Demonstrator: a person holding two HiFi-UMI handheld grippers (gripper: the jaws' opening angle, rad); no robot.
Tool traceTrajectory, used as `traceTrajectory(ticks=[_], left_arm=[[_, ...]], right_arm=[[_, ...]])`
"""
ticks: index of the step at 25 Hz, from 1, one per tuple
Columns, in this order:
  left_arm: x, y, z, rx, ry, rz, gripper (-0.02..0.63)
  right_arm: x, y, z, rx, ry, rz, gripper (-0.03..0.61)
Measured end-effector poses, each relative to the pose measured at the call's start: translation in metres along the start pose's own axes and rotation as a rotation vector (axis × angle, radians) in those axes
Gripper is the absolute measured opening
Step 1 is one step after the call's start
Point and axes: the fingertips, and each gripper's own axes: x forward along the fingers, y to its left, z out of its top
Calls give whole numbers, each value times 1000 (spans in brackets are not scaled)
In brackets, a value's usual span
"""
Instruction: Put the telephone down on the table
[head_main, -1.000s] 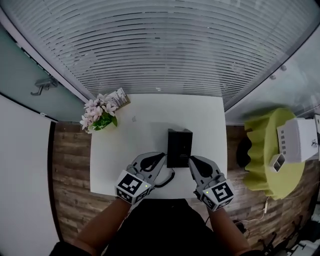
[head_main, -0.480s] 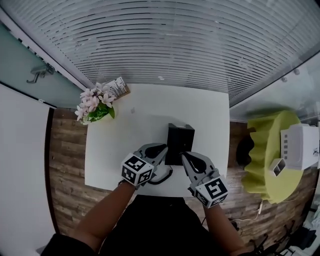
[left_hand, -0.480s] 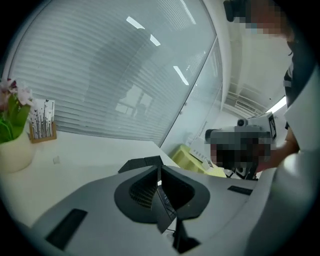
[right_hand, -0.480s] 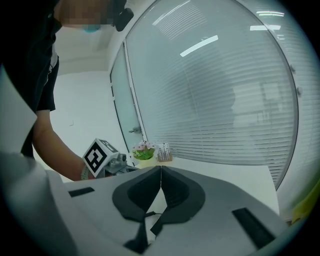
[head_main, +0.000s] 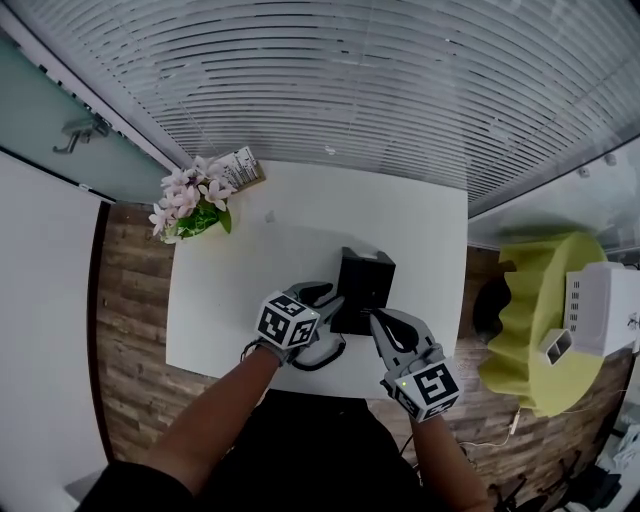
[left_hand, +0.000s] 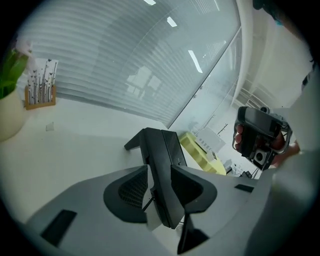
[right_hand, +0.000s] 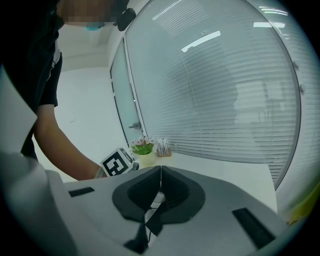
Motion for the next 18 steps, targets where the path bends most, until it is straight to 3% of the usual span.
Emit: traceTrajectory(ticks=[4, 11, 18], left_arm=[[13, 3, -5, -68, 19, -34, 149], [26, 1, -8, -98, 55, -87, 147], [23, 0, -8, -161, 58, -122, 107]], right_arm=[[-1, -5, -4, -1, 6, -7, 23], [-5, -12, -12, 12, 12, -19, 23], [-11, -19, -12, 12, 0, -37, 23]])
